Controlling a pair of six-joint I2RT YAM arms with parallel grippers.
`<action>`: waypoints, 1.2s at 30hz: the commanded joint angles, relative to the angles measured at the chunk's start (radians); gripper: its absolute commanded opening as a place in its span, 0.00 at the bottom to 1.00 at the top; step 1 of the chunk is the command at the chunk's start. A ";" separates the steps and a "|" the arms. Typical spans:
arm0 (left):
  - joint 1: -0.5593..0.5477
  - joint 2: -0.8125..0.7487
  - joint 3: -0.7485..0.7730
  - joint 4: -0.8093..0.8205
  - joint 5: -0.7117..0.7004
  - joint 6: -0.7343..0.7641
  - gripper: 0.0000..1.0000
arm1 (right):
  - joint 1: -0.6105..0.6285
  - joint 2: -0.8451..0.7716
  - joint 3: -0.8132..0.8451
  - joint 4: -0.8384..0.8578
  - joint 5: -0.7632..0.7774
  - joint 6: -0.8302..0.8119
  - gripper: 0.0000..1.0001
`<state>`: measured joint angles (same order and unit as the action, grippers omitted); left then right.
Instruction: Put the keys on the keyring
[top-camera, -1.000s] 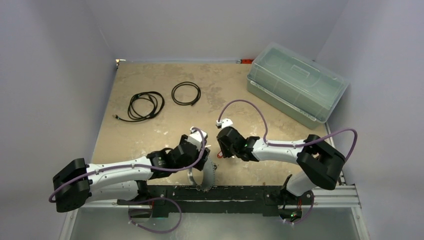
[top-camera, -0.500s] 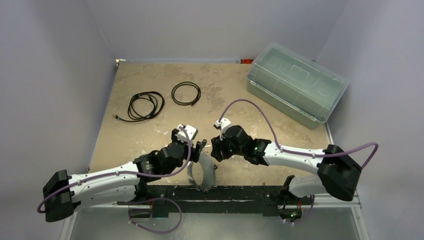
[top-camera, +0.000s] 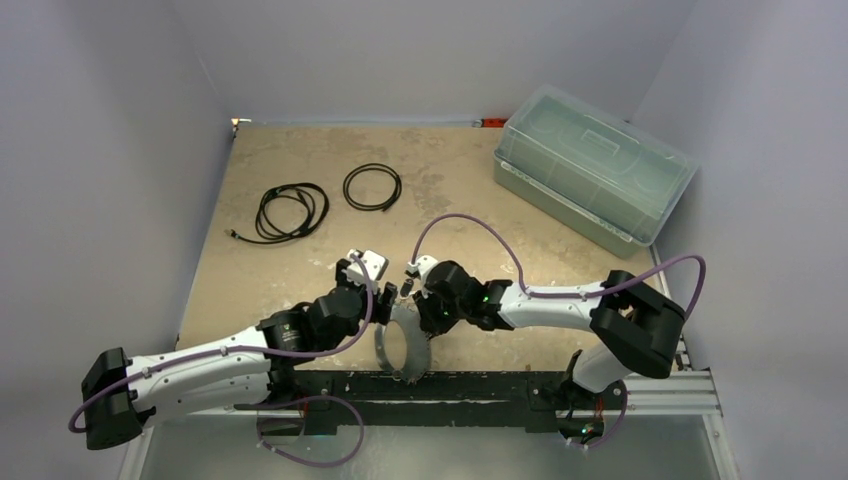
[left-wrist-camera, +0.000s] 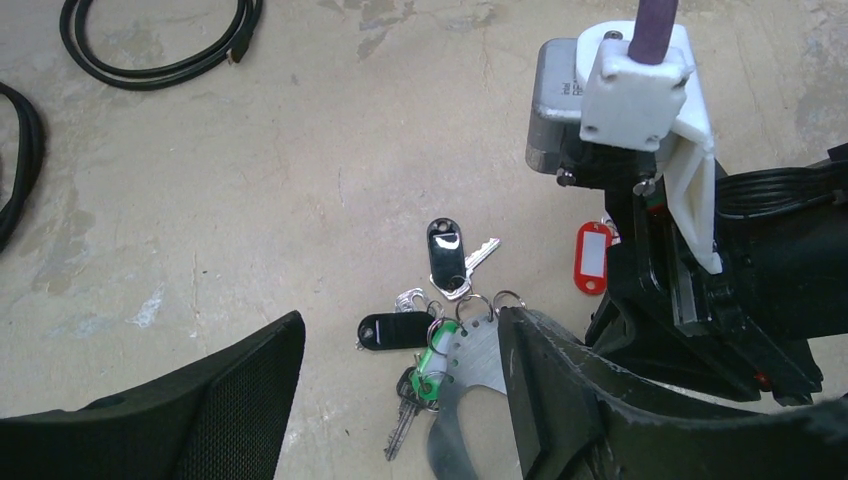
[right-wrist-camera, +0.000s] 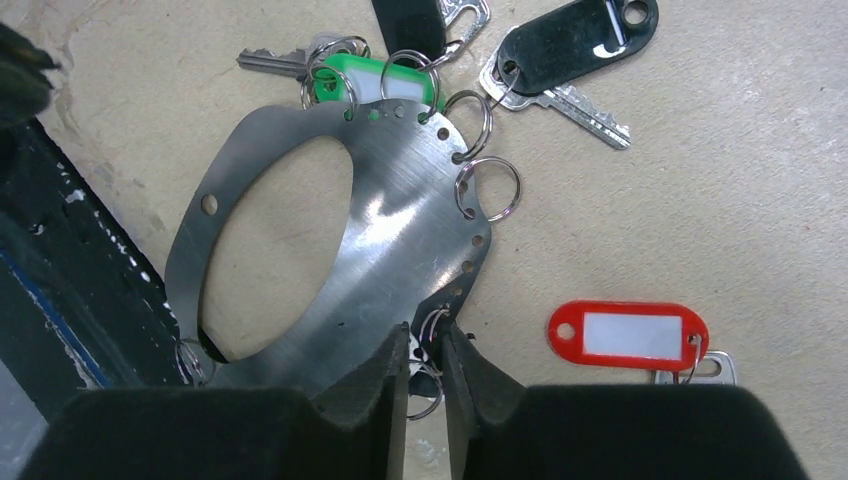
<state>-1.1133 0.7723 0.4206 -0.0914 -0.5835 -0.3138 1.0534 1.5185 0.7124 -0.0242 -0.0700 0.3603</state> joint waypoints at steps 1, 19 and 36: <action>-0.002 -0.025 0.031 0.004 -0.012 -0.009 0.69 | -0.001 0.006 0.044 -0.013 0.015 -0.016 0.13; -0.002 -0.067 0.376 -0.243 0.359 0.360 0.74 | -0.014 -0.281 0.148 -0.017 -0.134 -0.117 0.00; -0.002 -0.161 0.440 -0.371 0.788 0.895 0.61 | -0.032 -0.541 0.208 -0.066 -0.310 -0.284 0.00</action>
<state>-1.1133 0.5819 0.8120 -0.4374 0.1223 0.4648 1.0245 1.0401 0.8417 -0.1051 -0.3099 0.1303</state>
